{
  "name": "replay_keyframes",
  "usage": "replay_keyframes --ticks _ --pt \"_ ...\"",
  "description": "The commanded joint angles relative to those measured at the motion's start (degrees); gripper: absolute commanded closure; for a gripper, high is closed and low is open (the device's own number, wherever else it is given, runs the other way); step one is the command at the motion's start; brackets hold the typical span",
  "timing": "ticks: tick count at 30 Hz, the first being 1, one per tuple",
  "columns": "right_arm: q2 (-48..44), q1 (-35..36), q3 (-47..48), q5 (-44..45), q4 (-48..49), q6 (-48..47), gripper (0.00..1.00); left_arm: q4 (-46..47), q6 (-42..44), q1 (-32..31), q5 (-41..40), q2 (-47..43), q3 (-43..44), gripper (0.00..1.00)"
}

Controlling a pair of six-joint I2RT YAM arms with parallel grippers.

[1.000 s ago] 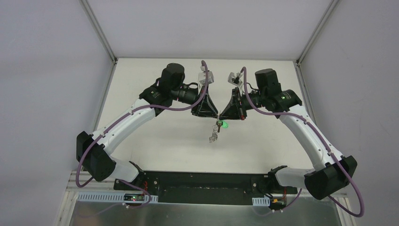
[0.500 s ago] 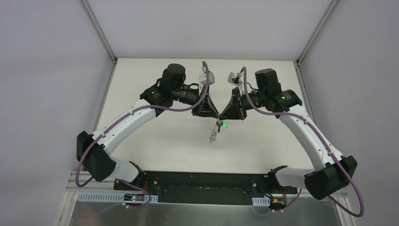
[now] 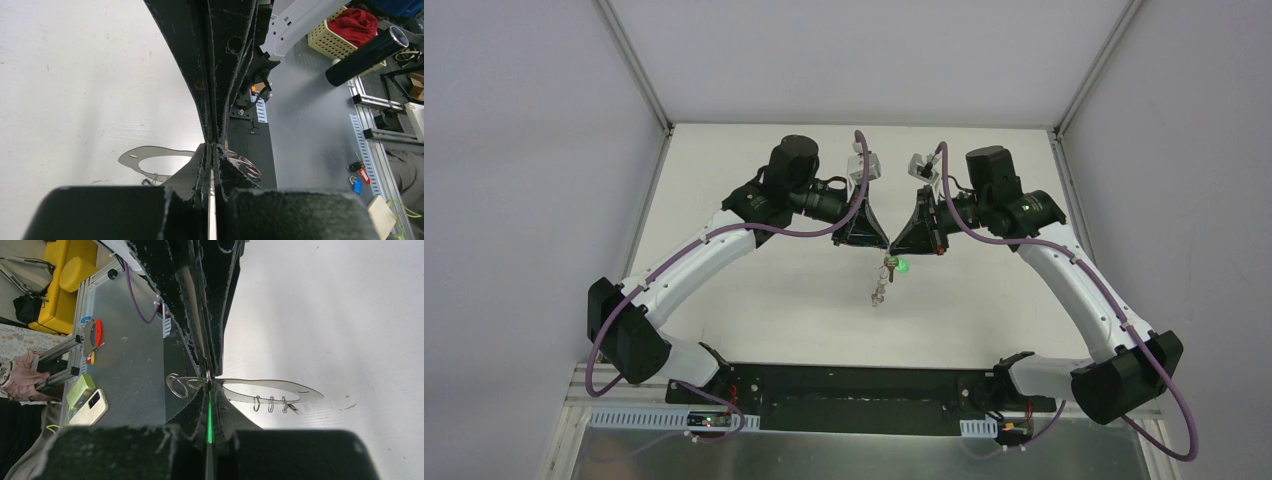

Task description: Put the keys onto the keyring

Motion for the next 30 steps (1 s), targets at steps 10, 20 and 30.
replay_keyframes --ticks 10,20,30 --pt "-3.08 -1.61 -1.10 -1.89 2.94 0.14 0.87 -0.82 0.46 -0.46 -0.11 -1.74 1.99 1.00" --pt "-4.16 -2.45 -3.38 -4.57 2.49 -1.65 0.56 1.91 -1.13 -0.20 1.84 -3.56 0.00 1.00" --pt "-2.74 -1.08 -2.54 -5.22 1.81 -3.64 0.48 7.19 -6.16 -0.20 3.51 -3.67 -1.21 1.00"
